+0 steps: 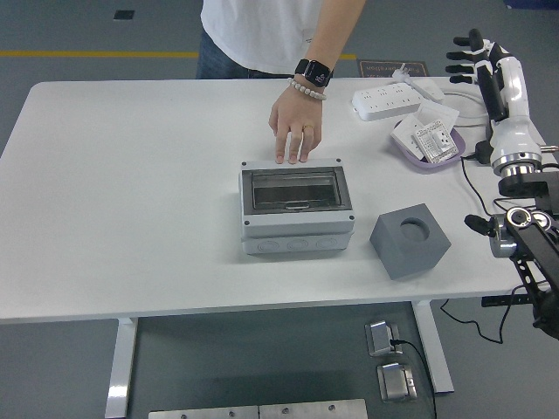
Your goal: Fetch the battery,place it into the box,close the lid of the box
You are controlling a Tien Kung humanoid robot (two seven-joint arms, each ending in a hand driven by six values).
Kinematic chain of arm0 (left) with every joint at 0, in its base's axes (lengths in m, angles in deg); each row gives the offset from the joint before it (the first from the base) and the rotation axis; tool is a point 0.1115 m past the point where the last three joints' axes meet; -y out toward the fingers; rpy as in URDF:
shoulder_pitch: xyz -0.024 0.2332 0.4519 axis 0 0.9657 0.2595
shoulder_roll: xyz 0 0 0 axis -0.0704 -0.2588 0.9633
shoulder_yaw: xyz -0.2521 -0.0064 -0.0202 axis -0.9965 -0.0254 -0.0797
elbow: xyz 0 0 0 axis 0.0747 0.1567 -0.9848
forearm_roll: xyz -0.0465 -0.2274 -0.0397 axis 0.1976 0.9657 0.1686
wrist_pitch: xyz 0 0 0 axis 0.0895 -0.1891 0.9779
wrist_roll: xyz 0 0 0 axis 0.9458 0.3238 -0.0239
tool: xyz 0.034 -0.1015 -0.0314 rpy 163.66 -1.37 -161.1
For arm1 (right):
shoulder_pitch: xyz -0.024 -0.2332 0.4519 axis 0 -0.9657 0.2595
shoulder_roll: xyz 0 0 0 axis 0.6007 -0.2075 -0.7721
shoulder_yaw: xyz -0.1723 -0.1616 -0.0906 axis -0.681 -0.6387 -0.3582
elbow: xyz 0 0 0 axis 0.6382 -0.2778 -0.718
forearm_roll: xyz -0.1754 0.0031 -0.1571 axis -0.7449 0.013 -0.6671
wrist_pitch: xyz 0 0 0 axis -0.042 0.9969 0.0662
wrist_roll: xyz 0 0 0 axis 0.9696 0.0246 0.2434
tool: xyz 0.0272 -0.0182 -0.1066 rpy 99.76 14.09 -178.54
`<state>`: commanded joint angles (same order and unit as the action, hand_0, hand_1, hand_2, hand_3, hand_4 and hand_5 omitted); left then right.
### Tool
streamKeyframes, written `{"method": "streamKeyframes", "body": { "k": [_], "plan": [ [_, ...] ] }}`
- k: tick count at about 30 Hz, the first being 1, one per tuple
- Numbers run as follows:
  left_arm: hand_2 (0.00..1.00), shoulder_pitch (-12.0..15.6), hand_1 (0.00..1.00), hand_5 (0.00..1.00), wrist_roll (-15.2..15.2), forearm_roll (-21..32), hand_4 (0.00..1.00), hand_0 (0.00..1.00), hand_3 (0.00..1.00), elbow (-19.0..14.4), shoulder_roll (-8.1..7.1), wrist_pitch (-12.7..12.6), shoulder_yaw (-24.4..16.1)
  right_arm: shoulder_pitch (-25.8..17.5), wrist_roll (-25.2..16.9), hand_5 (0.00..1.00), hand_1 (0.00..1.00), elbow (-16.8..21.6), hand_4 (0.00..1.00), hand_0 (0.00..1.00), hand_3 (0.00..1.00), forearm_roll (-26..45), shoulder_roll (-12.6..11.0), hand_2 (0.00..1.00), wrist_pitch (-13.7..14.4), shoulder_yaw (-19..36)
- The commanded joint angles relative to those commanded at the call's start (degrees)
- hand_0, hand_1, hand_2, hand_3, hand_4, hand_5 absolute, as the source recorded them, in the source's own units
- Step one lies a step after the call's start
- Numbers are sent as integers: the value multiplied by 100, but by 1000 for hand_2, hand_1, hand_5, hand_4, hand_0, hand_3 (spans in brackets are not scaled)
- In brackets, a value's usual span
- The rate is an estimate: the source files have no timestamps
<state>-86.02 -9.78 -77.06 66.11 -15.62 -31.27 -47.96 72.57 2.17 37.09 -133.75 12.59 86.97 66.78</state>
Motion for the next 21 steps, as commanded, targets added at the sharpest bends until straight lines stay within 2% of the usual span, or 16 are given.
{"method": "streamKeyframes", "body": {
  "k": [3,4,8,9,10,15,16,21],
  "plan": [
    [518,2,585,2,-1,-1,2,378,503,0,4,-1,1,-35,-423,959,582,-157,879,563,648,493,54,615,-11,-2],
    [518,3,584,2,-2,-5,2,378,503,0,6,-1,-3,-48,-572,889,562,-216,863,540,645,671,71,602,-19,-4],
    [518,2,584,2,-11,-20,2,378,503,0,14,3,-21,-115,-1014,889,562,-379,863,540,645,1280,121,602,-95,-1],
    [518,-1,584,2,-11,-26,2,378,503,0,13,4,-27,-128,-998,889,562,-396,863,540,645,1355,127,602,-144,10],
    [520,-6,585,2,-7,-19,2,377,505,0,11,3,-28,-148,-945,659,440,-417,777,404,621,1422,133,529,-224,30],
    [520,-25,585,2,20,42,2,377,505,0,-16,-7,-6,-253,-624,659,440,-449,777,404,621,1390,89,529,-515,96],
    [519,-24,585,2,24,47,2,378,504,0,-27,-10,-9,-289,-571,494,448,-447,709,382,632,1379,67,552,-556,100],
    [519,11,585,2,33,65,2,378,504,0,-60,-25,-25,-436,-464,494,448,-413,709,382,632,1375,-6,552,-635,100]
  ]
}}
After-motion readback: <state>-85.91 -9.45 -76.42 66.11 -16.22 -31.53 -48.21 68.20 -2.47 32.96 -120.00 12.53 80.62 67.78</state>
